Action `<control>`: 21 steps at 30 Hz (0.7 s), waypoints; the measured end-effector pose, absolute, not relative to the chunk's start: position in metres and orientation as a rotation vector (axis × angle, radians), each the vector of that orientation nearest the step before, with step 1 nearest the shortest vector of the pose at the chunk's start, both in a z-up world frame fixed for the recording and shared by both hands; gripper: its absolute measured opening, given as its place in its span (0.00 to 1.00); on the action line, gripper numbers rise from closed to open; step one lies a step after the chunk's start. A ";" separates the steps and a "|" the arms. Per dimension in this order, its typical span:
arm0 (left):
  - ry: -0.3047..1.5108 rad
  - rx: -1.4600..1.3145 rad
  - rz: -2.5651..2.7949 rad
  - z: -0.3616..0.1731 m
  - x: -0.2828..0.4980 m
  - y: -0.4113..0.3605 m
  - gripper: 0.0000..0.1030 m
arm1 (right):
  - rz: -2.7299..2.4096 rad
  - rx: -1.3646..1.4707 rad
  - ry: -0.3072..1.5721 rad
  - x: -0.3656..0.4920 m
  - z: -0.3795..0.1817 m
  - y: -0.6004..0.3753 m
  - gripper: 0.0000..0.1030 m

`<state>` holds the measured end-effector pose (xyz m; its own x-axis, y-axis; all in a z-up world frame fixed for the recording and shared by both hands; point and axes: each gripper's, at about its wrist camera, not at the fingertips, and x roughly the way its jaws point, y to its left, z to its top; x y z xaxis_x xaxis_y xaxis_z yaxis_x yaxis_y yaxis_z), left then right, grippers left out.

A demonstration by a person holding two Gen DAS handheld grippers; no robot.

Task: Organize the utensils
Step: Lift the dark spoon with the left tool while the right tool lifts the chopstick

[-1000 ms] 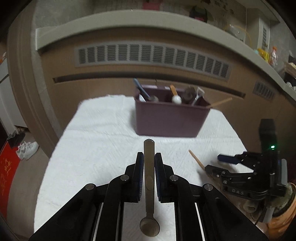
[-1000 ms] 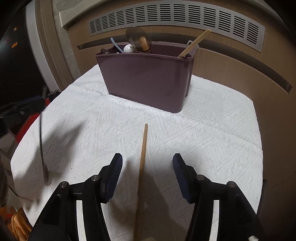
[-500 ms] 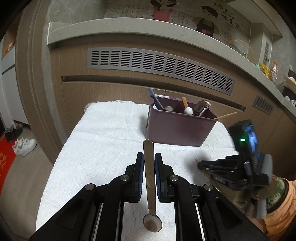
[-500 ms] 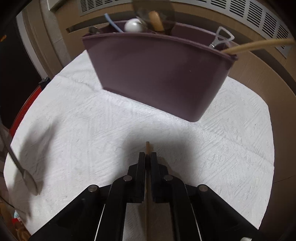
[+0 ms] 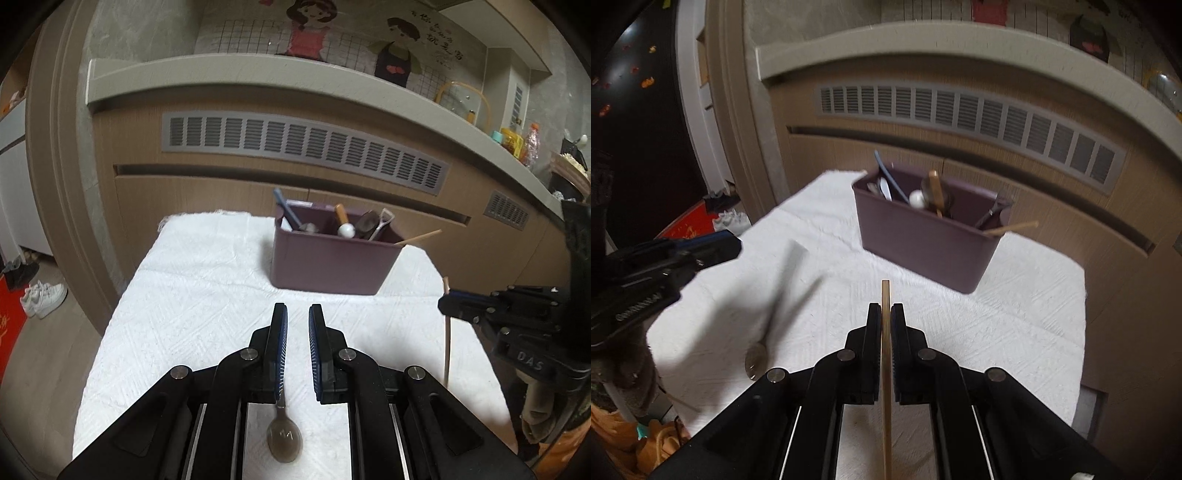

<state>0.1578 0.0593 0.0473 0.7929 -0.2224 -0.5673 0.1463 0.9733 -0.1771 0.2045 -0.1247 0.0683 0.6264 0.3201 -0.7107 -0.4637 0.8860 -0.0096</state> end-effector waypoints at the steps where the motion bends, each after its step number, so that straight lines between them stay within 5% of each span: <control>1: 0.618 -0.121 -0.200 0.051 0.156 0.058 0.12 | 0.454 -0.199 0.752 0.201 0.074 -0.124 0.05; 21: 1.136 0.070 -0.049 -0.065 0.275 0.027 0.16 | 0.480 -0.189 0.703 0.191 0.095 -0.129 0.05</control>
